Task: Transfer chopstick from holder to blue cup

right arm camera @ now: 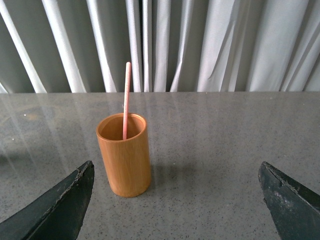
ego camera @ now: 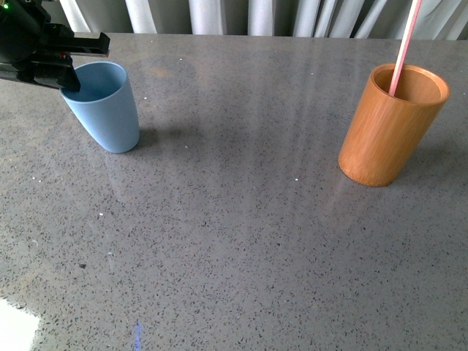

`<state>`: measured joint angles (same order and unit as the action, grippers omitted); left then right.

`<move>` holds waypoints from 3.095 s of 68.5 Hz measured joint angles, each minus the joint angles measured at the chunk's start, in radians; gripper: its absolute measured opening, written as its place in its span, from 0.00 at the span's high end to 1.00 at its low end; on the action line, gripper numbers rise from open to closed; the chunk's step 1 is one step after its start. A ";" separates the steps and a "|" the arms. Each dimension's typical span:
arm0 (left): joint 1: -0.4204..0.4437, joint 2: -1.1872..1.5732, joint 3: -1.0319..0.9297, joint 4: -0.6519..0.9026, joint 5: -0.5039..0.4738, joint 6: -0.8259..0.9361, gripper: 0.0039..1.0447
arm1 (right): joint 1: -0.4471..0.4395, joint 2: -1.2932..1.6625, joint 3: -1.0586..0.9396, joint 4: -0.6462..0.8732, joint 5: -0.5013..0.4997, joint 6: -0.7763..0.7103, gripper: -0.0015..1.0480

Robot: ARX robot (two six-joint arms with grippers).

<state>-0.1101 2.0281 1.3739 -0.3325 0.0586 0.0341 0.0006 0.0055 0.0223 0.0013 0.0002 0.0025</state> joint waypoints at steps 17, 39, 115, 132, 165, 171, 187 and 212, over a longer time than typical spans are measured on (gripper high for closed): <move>-0.039 -0.052 0.000 -0.088 0.052 -0.024 0.98 | 0.000 0.000 0.000 0.000 0.000 0.000 0.09; -0.131 -0.100 0.021 -0.100 0.040 -0.084 0.98 | 0.000 0.000 0.000 0.000 0.000 0.000 0.09; -0.224 0.050 0.085 -0.091 -0.013 -0.166 0.87 | 0.000 0.000 0.000 0.000 0.000 0.000 0.09; -0.223 0.048 0.085 -0.086 -0.010 -0.167 0.51 | 0.000 0.000 0.000 0.000 0.000 0.000 0.09; -0.166 -0.156 0.012 -0.010 -0.002 -0.168 0.08 | 0.000 0.000 0.000 0.000 0.000 0.000 0.09; -0.137 -0.214 -0.040 0.058 -0.049 -0.168 0.08 | 0.000 0.000 0.000 0.000 0.000 0.000 0.09; -0.078 -0.344 -0.175 0.259 -0.071 -0.190 0.08 | 0.000 0.000 0.000 0.000 0.000 0.000 0.09; -0.016 -0.599 -0.818 1.222 -0.186 -0.052 0.71 | 0.000 0.000 0.000 0.000 0.000 0.000 0.09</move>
<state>-0.1265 1.4288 0.5564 0.8894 -0.1272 -0.0177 0.0006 0.0055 0.0219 0.0013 -0.0002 0.0025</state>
